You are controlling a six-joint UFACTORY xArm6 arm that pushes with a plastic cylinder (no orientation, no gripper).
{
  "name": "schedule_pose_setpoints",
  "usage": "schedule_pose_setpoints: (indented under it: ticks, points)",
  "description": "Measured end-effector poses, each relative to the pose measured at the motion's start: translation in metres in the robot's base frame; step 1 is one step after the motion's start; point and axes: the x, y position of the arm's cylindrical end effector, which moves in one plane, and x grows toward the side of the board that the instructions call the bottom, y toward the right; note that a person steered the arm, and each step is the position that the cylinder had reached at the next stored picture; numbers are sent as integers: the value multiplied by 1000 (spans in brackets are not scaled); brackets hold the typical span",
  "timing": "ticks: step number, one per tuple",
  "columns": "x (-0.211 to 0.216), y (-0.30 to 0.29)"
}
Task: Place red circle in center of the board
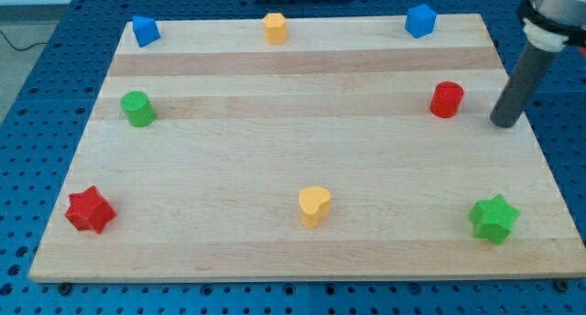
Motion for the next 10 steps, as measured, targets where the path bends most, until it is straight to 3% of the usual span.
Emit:
schedule_pose_setpoints:
  ticks: [1, 3, 4, 5, 6, 7, 9, 10]
  points:
    - [-6, -23]
    - [-37, -127]
    - [-37, -104]
    - [-44, -45]
    - [-68, -36]
    - [-77, -84]
    - [-68, -275]
    - [-70, -265]
